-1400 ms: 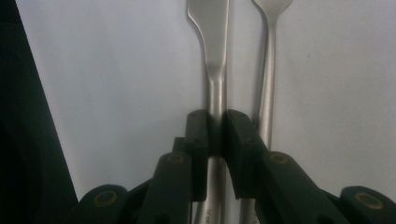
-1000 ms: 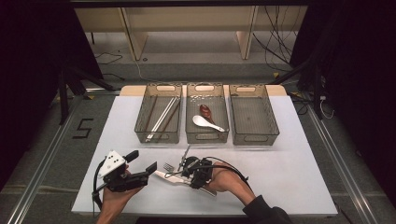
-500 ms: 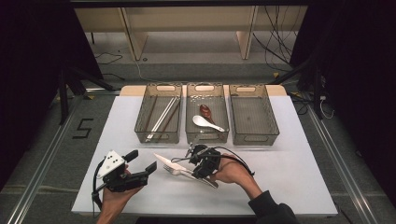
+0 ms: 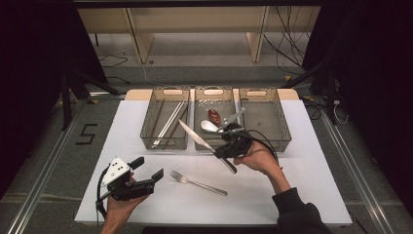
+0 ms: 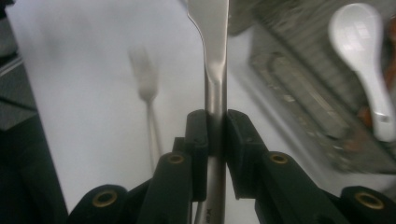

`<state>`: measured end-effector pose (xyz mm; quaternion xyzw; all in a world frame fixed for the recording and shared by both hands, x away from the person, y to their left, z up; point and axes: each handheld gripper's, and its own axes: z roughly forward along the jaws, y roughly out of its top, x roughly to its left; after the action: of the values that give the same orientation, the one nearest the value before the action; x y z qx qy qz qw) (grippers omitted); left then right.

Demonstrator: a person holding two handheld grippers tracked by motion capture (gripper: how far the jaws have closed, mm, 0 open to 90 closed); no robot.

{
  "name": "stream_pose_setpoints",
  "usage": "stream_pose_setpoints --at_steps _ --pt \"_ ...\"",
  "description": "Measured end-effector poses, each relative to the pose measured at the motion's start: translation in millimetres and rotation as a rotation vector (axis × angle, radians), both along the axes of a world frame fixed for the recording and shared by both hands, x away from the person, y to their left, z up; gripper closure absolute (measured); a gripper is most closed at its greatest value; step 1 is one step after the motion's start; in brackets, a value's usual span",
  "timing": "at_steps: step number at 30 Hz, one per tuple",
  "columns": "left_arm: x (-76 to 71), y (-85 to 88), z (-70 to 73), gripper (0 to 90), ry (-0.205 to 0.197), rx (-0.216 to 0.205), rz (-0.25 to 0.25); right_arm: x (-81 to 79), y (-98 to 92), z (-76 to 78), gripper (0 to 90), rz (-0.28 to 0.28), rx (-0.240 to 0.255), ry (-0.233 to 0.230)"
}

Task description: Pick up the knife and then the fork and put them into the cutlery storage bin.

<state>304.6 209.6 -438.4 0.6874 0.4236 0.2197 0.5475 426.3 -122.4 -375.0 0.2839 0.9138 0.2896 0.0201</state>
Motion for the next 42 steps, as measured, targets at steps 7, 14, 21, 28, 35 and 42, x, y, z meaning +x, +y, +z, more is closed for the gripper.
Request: stream_pose_setpoints --at_steps 7,14,21,28,35,42 --pt "0.4 -0.3 0.0 14.9 0.004 0.0 -0.004 21.9 -30.8 12.1 80.2 -0.096 0.023 -0.008" --pt "0.2 -0.4 -0.2 14.9 0.002 -0.002 -0.006 41.7 -54.9 17.7 80.2 -0.19 0.026 -0.008" --pt "0.4 -0.5 -0.1 14.9 0.003 0.007 -0.012 57.5 -75.3 20.5 80.2 -0.256 0.031 0.009" --pt "0.6 -0.3 -0.1 14.9 0.003 0.006 -0.01 72.6 -90.2 22.1 80.2 -0.321 0.018 0.015" --pt "0.5 -0.2 -0.1 14.9 0.004 -0.002 -0.007 85.3 -99.6 20.4 80.2 -0.381 0.004 0.02" --pt "0.5 -0.1 -0.1 14.9 0.003 0.004 -0.011 93.6 -106.5 15.9 80.1 -0.427 -0.034 0.019"
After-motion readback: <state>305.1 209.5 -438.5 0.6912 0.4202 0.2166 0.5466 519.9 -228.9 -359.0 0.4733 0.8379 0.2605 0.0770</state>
